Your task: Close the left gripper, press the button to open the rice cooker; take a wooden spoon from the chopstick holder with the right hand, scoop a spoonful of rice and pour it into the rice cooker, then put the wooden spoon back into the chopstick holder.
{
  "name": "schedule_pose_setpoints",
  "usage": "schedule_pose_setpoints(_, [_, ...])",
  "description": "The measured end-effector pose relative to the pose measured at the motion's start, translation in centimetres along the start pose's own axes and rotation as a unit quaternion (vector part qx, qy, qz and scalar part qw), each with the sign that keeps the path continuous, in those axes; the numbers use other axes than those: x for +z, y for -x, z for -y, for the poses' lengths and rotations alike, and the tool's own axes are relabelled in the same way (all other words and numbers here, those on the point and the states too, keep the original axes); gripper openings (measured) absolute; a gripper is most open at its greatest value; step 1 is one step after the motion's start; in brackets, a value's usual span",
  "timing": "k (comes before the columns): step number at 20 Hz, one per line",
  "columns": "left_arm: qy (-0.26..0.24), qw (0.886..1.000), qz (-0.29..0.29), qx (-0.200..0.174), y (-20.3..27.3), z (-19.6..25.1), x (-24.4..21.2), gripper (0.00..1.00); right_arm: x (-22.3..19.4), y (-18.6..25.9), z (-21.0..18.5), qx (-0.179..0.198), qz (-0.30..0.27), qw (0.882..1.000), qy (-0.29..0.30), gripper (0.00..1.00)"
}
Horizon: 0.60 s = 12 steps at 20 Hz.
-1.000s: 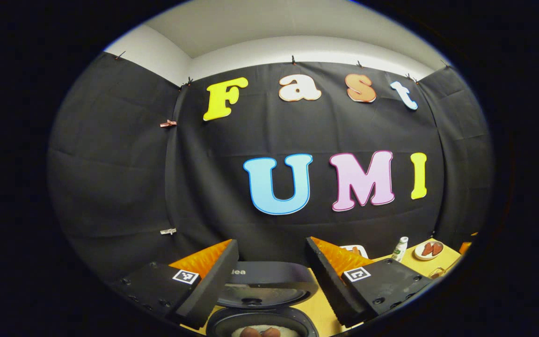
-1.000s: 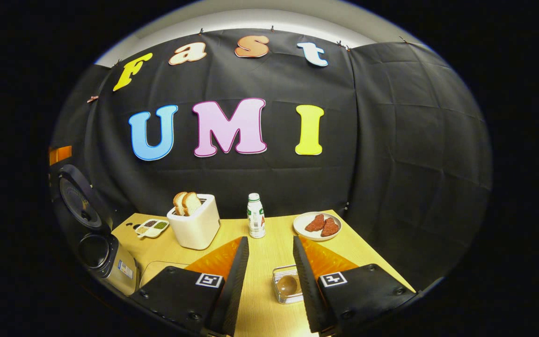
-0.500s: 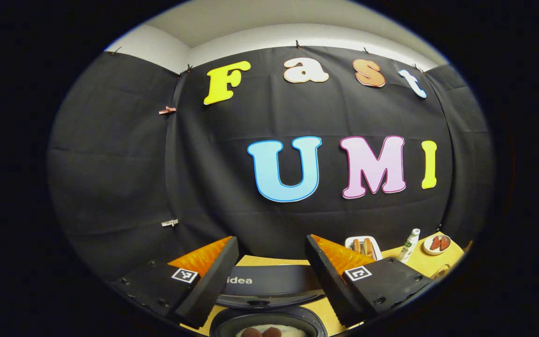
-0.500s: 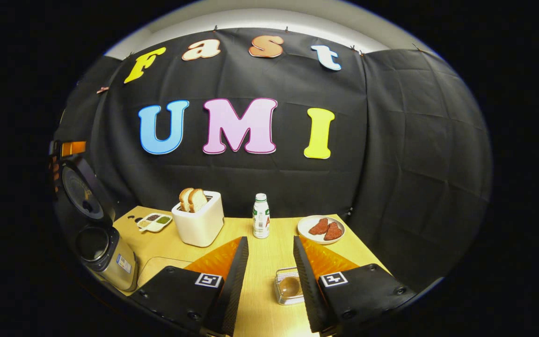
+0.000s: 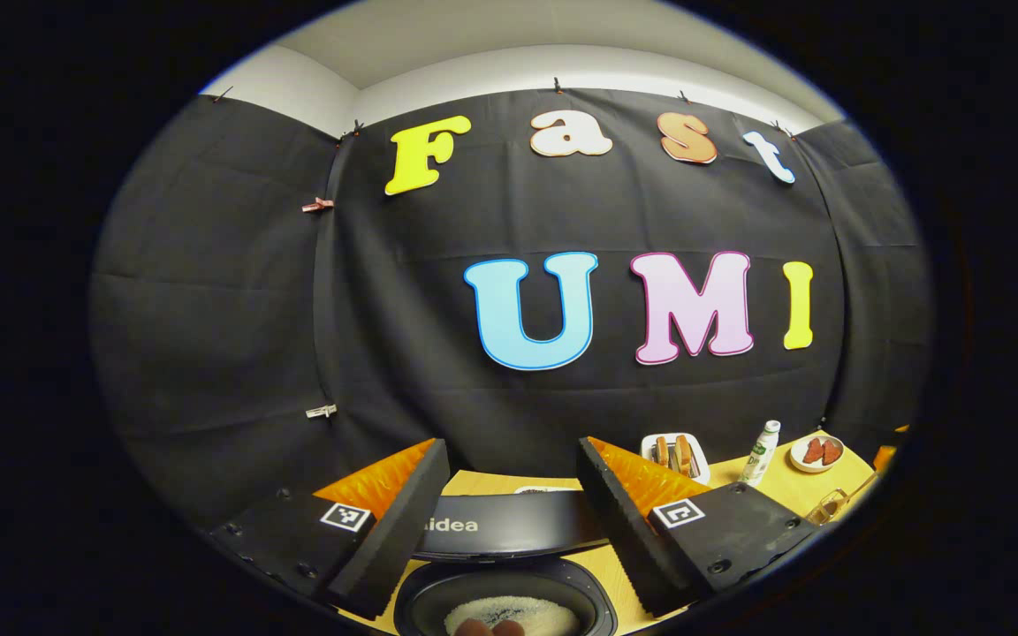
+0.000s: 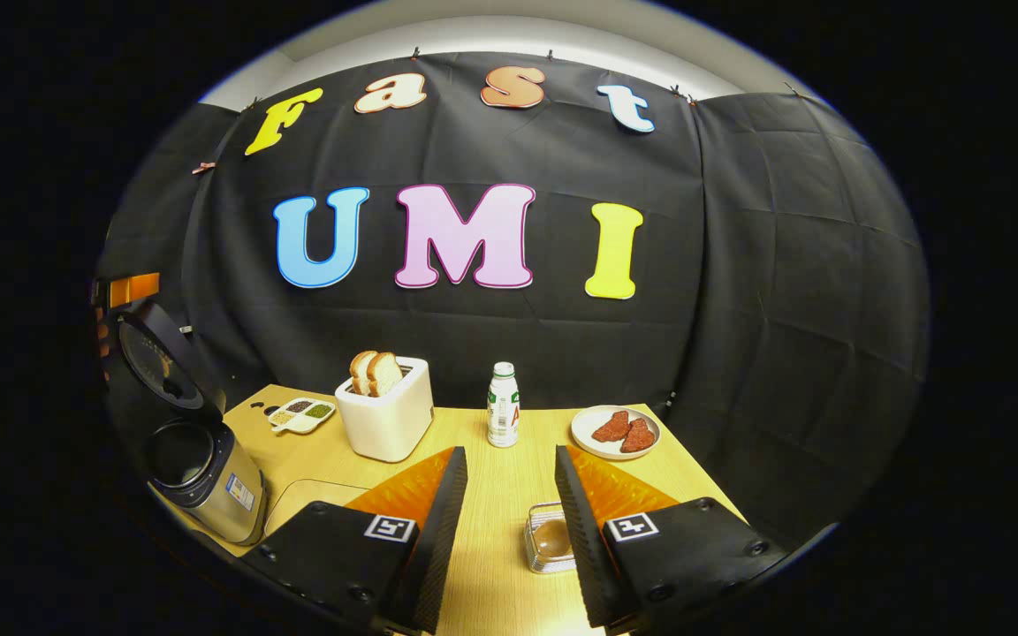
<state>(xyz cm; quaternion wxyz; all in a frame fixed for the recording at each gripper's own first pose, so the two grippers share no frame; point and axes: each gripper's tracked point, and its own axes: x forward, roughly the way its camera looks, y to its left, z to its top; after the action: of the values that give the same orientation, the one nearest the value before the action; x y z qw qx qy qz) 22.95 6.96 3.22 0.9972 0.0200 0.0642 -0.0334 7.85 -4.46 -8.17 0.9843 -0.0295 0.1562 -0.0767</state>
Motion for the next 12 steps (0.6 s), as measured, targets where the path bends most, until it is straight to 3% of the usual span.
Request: schedule_pose_setpoints(12, [0.020, 0.998, -0.054, 0.022, 7.9, 1.4, -7.1, 1.00, -1.2, 1.3, -1.6, 0.032, -0.012, 0.999, 0.009, 0.64])
